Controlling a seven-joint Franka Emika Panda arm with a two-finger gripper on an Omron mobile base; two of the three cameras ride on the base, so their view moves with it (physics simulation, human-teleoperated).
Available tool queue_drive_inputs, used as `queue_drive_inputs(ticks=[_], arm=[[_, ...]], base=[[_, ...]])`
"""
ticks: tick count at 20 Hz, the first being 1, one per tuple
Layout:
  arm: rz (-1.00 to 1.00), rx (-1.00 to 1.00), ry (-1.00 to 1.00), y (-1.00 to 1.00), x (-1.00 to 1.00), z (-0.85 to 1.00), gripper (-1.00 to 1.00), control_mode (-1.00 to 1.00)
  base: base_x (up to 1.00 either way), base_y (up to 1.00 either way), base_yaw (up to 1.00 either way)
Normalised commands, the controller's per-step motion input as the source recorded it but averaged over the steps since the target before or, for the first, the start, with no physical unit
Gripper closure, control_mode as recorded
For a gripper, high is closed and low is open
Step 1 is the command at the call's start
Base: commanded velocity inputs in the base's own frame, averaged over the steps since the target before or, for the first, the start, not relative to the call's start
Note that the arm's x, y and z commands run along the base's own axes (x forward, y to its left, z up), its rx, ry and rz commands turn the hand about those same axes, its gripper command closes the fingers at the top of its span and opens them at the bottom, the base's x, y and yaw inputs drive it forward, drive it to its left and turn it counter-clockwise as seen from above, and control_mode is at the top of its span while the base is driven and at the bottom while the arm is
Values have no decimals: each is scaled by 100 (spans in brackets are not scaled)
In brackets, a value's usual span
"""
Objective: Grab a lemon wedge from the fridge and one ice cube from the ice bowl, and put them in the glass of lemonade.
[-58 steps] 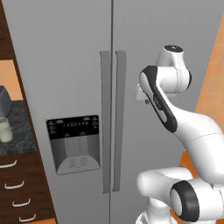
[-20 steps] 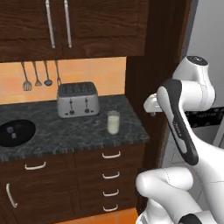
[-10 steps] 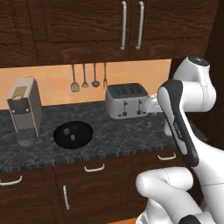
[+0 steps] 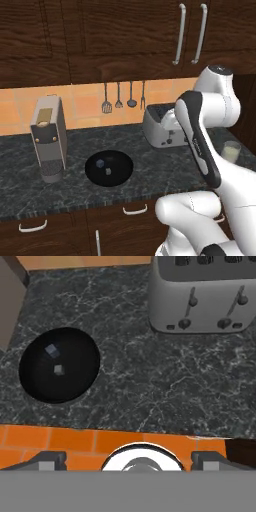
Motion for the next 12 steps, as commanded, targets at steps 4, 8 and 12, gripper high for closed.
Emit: queue_drive_inputs(ticks=[4,8,12], arm=[[-2,-14,34,100,29,-48,-100,-100],[4,6,7,4,2,-66,-100,-100],[30,31,21,-6,0,-39,-100,-100]], base=[[0,0,0],[0,0,0],[0,0,0]])
